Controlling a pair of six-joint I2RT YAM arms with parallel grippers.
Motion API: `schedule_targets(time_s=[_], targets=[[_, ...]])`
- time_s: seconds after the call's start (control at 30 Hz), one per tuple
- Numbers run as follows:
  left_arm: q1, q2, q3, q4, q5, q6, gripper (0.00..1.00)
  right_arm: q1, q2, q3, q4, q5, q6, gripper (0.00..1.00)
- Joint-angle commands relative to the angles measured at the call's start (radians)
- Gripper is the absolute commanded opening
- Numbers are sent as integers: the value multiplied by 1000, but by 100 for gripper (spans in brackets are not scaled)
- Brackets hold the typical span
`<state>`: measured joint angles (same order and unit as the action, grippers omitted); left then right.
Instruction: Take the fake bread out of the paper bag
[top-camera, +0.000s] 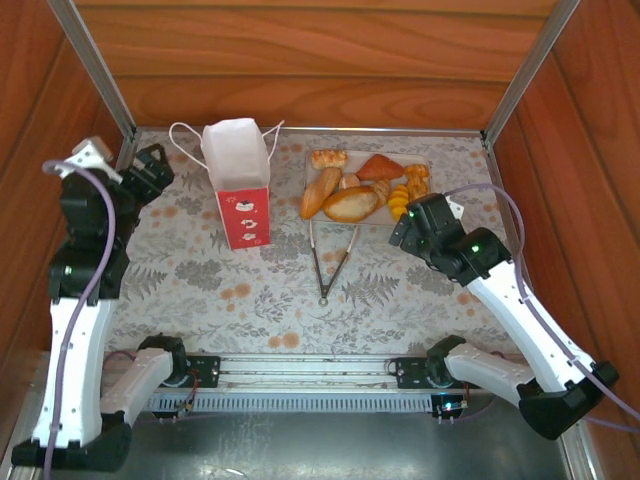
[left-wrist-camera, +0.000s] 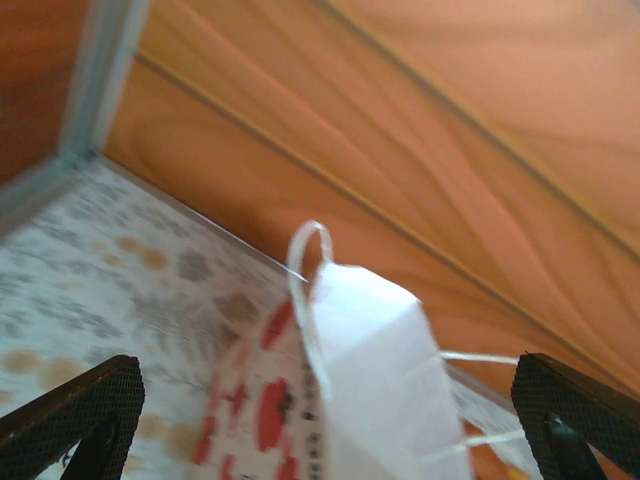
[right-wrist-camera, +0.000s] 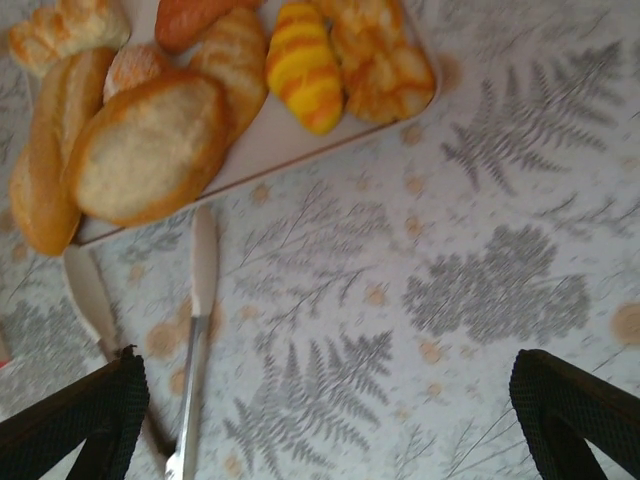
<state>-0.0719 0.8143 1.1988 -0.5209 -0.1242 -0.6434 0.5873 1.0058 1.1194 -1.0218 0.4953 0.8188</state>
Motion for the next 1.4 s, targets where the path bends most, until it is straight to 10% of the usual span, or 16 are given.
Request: schedule_targets(time_s=[0.0,0.43,1.37], targets=[[7,-43,-105,-63,-273,66,100,-11,-23,-41,-4,196,-20,100],[5,-160,-731,561,-318,311,100,-21,-165,-463,726,357,-529,100],[28,519,-856,1256,-212,563,100,-284,164,-765,1556,94,-798,100]])
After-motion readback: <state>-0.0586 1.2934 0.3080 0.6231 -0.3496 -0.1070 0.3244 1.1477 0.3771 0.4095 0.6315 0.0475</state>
